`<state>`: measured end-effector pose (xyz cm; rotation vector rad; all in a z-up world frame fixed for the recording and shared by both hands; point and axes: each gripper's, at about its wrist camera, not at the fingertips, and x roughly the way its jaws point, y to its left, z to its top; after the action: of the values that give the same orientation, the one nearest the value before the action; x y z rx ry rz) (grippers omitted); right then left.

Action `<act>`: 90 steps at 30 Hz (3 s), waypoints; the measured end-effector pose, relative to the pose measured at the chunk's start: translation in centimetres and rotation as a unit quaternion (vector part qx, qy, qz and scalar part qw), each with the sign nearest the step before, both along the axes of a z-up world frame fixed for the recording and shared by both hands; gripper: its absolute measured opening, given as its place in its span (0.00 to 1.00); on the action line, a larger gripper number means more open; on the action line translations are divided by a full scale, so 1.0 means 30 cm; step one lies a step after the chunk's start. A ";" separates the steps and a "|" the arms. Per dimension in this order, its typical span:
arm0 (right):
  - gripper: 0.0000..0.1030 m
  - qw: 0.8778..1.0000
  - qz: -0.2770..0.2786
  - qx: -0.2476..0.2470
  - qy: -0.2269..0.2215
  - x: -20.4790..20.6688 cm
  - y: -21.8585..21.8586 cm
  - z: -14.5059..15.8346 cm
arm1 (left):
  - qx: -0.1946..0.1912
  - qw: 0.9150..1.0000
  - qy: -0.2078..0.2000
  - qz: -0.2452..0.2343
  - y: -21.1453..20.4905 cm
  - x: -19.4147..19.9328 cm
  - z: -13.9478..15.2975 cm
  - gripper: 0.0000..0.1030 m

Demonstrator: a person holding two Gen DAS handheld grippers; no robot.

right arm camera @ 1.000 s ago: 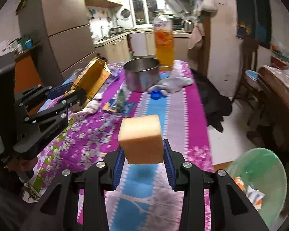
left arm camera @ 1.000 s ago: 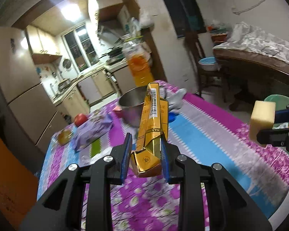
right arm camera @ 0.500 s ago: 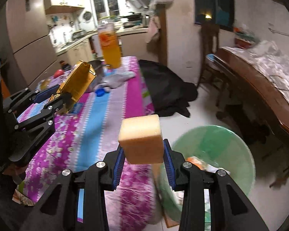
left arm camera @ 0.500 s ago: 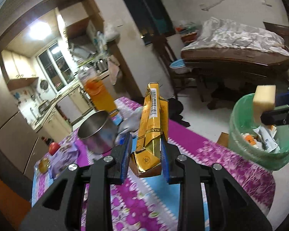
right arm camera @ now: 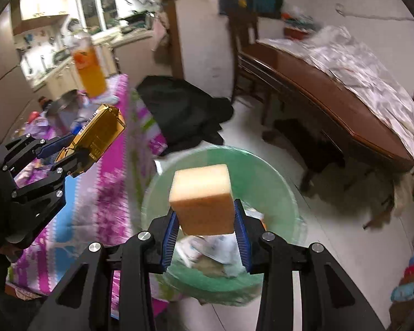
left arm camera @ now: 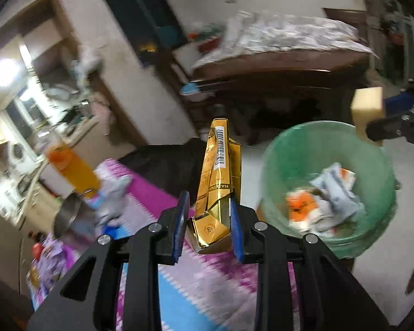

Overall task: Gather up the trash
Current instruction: 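Carry the gold box and sponge over the green trash bin with both tools, then hold the gold box and sponge above the bin with both tools, then open both tools to drop the gold box and sponge into the bin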

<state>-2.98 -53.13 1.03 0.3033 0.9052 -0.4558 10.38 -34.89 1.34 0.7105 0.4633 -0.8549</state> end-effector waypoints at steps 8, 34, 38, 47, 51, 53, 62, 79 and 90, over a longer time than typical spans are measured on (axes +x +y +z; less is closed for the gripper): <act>0.38 0.997 -0.033 0.034 0.052 -0.053 -0.132 -0.065 | 0.043 0.990 0.078 -0.111 -0.187 -0.042 -0.058 0.25; 0.38 0.987 -0.026 0.067 0.146 0.026 -0.234 -0.178 | 0.121 0.974 0.101 -0.165 -0.366 -0.096 -0.211 0.26; 0.38 0.986 -0.022 0.064 0.151 0.041 -0.233 -0.180 | 0.122 0.974 0.104 -0.163 -0.368 -0.091 -0.216 0.26; 0.38 0.985 -0.014 0.056 0.164 0.061 -0.230 -0.185 | 0.122 0.974 0.104 -0.162 -0.368 -0.086 -0.227 0.26; 0.38 0.984 -0.011 0.054 0.167 0.061 -0.234 -0.188 | 0.123 0.974 0.104 -0.162 -0.368 -0.084 -0.227 0.26; 0.38 0.984 -0.011 0.053 0.169 0.062 -0.235 -0.190 | 0.123 0.973 0.104 -0.162 -0.367 -0.084 -0.227 0.26; 0.38 0.983 -0.008 0.051 0.174 0.062 -0.242 -0.191 | 0.122 0.974 0.105 -0.159 -0.373 -0.083 -0.233 0.26; 0.57 0.982 0.011 0.043 0.182 0.100 -0.239 -0.173 | 0.104 0.980 0.100 -0.134 -0.364 -0.035 -0.216 0.46; 0.56 0.982 0.006 0.042 0.187 0.098 -0.242 -0.199 | 0.098 0.983 0.092 -0.127 -0.354 -0.040 -0.212 0.46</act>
<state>-0.04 -60.38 -4.93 0.2936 1.2943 -0.4717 9.17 -45.52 -5.04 0.8878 0.6383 -1.1322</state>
